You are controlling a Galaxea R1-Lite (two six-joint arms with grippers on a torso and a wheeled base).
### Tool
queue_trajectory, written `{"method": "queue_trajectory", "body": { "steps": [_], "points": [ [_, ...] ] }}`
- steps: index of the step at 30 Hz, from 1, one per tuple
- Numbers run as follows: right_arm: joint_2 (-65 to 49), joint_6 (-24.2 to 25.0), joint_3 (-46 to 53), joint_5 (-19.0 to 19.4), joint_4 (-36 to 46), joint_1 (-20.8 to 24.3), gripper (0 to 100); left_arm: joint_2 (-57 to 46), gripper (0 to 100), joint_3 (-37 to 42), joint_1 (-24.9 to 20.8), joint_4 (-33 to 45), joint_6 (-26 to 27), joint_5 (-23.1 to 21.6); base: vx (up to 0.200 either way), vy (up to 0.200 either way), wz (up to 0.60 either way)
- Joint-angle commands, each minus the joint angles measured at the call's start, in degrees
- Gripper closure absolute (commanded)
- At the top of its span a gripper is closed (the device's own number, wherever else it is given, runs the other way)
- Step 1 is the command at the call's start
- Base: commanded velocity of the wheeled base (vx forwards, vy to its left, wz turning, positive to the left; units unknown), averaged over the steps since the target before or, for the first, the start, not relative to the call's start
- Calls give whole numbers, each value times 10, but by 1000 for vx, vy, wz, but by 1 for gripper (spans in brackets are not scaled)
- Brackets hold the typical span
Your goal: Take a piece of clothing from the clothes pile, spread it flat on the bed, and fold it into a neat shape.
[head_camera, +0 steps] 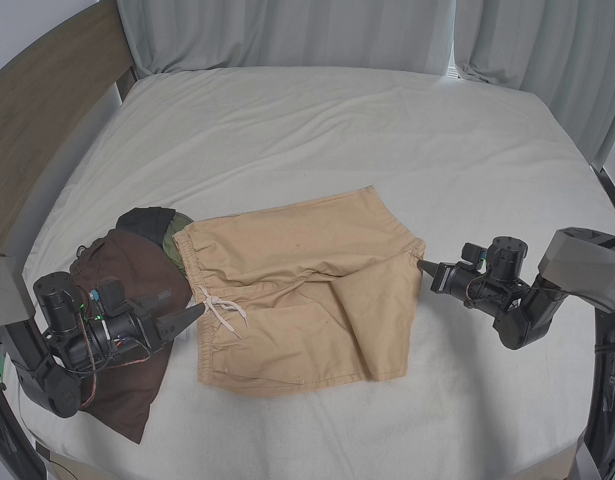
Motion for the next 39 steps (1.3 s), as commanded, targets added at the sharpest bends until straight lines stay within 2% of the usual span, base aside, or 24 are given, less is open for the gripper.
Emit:
{"method": "queue_trajectory", "body": {
  "steps": [1,10,28,29,35,39],
  "points": [
    [12,1,-53,0,19,-5,100,4,0,0,-1,0,0,0,0,0,0],
    [44,1,-130,0,65,-9,100,6,0,2,-3,0,1,0,0,0,0],
    [54,-5,-149,-2,72,-12,100,15,0,4,-6,0,2,1,0,0,0],
    [54,-5,-150,-3,69,-11,0,15,0,4,-6,0,2,1,0,0,0],
    [33,-14,-103,-4,62,-10,0,15,0,4,-6,0,2,1,0,0,0],
    [-19,-27,-23,-4,45,-13,0,15,0,4,-8,0,2,1,0,0,0]
  ]
}}
